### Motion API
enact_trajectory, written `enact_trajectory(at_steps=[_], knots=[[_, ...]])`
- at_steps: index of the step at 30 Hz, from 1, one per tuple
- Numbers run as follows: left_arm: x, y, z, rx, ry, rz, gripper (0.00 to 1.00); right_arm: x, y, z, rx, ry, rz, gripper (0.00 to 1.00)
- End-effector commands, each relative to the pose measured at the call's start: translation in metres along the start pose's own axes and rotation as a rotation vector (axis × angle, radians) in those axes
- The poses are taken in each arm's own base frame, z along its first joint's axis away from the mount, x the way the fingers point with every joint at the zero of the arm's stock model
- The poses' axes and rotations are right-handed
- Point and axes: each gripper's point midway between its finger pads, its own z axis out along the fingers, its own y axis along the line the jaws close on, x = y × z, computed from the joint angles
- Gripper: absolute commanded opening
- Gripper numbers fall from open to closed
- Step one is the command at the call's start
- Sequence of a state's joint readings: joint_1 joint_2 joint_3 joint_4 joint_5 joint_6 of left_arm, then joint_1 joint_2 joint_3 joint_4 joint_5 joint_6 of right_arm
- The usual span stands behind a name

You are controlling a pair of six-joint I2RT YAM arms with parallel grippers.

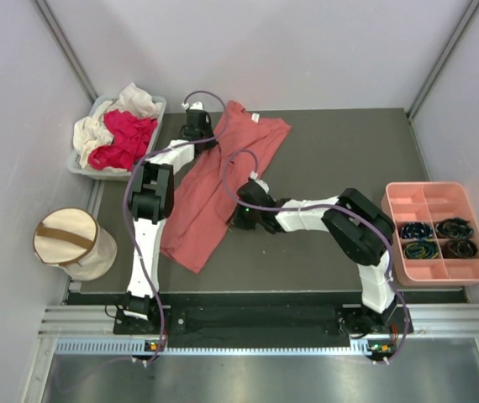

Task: Fold and stack the t-shirts
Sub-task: Rotate the tshirt 90 degrees

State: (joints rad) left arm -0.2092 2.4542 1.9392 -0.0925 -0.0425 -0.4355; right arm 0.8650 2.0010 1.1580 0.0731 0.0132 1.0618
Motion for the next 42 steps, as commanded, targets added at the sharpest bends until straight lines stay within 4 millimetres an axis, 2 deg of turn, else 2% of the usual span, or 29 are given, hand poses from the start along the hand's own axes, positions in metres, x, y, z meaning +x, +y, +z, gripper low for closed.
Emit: enact_trajectory(at_steps=[1,7,11,14,15,17,18,19,21,25,27,31,36,42], knots=[[0.014,0.021,-0.011,-0.056,0.068,-0.001,0.00,0.006,-0.075,-0.021,0.211,0.000,0.014,0.00],[0.034,0.015,-0.014,-0.053,0.102,-0.031,0.00,0.000,-0.116,-0.059,0.303,-0.029,0.015,0.00],[0.048,0.007,-0.020,-0.049,0.124,-0.068,0.00,-0.004,-0.129,-0.089,0.371,-0.029,-0.036,0.00],[0.056,0.004,-0.028,-0.073,0.126,-0.072,0.00,-0.010,-0.137,-0.102,0.401,-0.021,-0.079,0.00],[0.053,0.000,-0.032,-0.070,0.118,-0.079,0.00,-0.013,-0.139,-0.109,0.409,-0.019,-0.085,0.00],[0.063,0.000,-0.038,-0.082,0.130,-0.106,0.00,-0.013,-0.143,-0.116,0.418,-0.003,-0.124,0.00],[0.060,-0.004,-0.044,-0.080,0.122,-0.115,0.00,-0.013,-0.145,-0.123,0.428,0.007,-0.134,0.00],[0.070,-0.003,-0.047,-0.090,0.137,-0.117,0.00,-0.014,-0.149,-0.127,0.440,0.014,-0.158,0.00],[0.078,-0.009,-0.056,-0.103,0.134,-0.117,0.00,-0.015,-0.154,-0.137,0.456,0.013,-0.166,0.00],[0.100,-0.029,-0.073,-0.117,0.171,-0.130,0.00,-0.015,-0.162,-0.150,0.459,0.020,-0.175,0.00],[0.108,-0.032,-0.083,-0.140,0.169,-0.133,0.00,-0.016,-0.168,-0.156,0.476,0.022,-0.177,0.00],[0.125,-0.048,-0.100,-0.140,0.172,-0.150,0.00,-0.021,-0.175,-0.169,0.497,0.021,-0.200,0.00],[0.136,-0.042,-0.112,-0.189,0.169,-0.169,0.00,-0.031,-0.185,-0.184,0.527,0.014,-0.202,0.00],[0.144,-0.033,-0.116,-0.228,0.176,-0.181,0.00,-0.039,-0.195,-0.191,0.539,0.014,-0.195,0.00]])
